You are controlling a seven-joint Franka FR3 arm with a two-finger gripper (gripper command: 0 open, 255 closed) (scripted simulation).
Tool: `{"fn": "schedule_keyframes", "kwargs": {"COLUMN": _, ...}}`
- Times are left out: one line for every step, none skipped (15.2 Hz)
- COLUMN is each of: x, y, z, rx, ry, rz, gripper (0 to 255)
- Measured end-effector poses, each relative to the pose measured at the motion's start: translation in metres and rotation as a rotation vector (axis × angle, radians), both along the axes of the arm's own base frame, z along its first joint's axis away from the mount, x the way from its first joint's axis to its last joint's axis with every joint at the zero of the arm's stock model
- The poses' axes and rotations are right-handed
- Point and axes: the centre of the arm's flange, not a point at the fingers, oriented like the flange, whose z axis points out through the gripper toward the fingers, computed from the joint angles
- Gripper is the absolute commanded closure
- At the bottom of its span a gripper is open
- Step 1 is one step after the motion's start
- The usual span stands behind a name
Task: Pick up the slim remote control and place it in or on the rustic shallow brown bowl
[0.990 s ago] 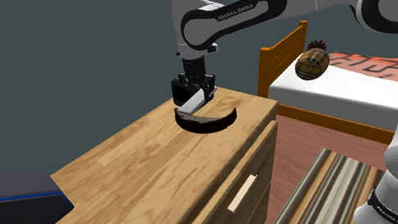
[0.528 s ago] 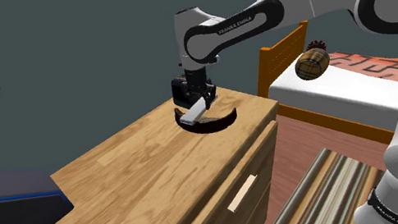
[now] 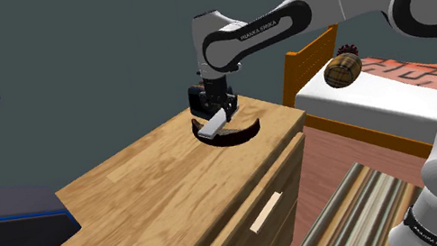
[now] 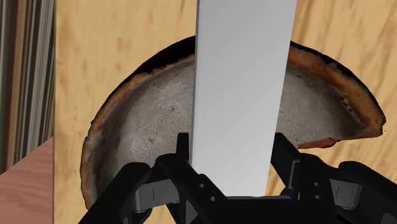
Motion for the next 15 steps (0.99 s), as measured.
{"fn": "schedule_keyframes", "kwargs": {"x": 0.000, "y": 0.000, "z": 0.000, "rx": 0.000, "ry": 0.000, "rz": 0.000, "gripper": 0}}
{"fn": "schedule_keyframes", "kwargs": {"x": 0.000, "y": 0.000, "z": 0.000, "rx": 0.000, "ry": 0.000, "rz": 0.000, "gripper": 0}}
{"fn": "schedule_keyframes", "kwargs": {"x": 0.000, "y": 0.000, "z": 0.000, "rx": 0.000, "ry": 0.000, "rz": 0.000, "gripper": 0}}
{"fn": "schedule_keyframes", "kwargs": {"x": 0.000, "y": 0.000, "z": 0.000, "rx": 0.000, "ry": 0.000, "rz": 0.000, "gripper": 0}}
{"fn": "schedule_keyframes", "kwargs": {"x": 0.000, "y": 0.000, "z": 0.000, "rx": 0.000, "ry": 0.000, "rz": 0.000, "gripper": 0}}
{"fn": "schedule_keyframes", "kwargs": {"x": 0.000, "y": 0.000, "z": 0.000, "rx": 0.000, "ry": 0.000, "rz": 0.000, "gripper": 0}}
{"fn": "schedule_keyframes", "kwargs": {"x": 0.000, "y": 0.000, "z": 0.006, "rx": 0.000, "ry": -0.001, "rz": 0.000, "gripper": 0}}
{"fn": "schedule_keyframes", "kwargs": {"x": 0.001, "y": 0.001, "z": 0.016, "rx": 0.000, "ry": -0.001, "rz": 0.000, "gripper": 0}}
{"fn": "schedule_keyframes", "kwargs": {"x": 0.000, "y": 0.000, "z": 0.028, "rx": 0.000, "ry": -0.001, "rz": 0.000, "gripper": 0}}
{"fn": "schedule_keyframes", "kwargs": {"x": 0.001, "y": 0.001, "z": 0.039, "rx": 0.000, "ry": -0.002, "rz": 0.000, "gripper": 0}}
{"fn": "schedule_keyframes", "kwargs": {"x": 0.001, "y": 0.001, "z": 0.046, "rx": 0.000, "ry": -0.002, "rz": 0.000, "gripper": 0}}
{"fn": "schedule_keyframes", "kwargs": {"x": 0.001, "y": 0.001, "z": 0.048, "rx": 0.000, "ry": -0.001, "rz": 0.000, "gripper": 0}}
{"fn": "schedule_keyframes", "kwargs": {"x": 0.001, "y": 0.001, "z": 0.049, "rx": 0.000, "ry": -0.001, "rz": 0.000, "gripper": 0}}
{"fn": "schedule_keyframes", "kwargs": {"x": 0.001, "y": 0.001, "z": 0.050, "rx": 0.000, "ry": -0.001, "rz": 0.000, "gripper": 0}}
{"fn": "schedule_keyframes", "kwargs": {"x": 0.001, "y": 0.001, "z": 0.050, "rx": 0.000, "ry": -0.001, "rz": 0.000, "gripper": 0}}
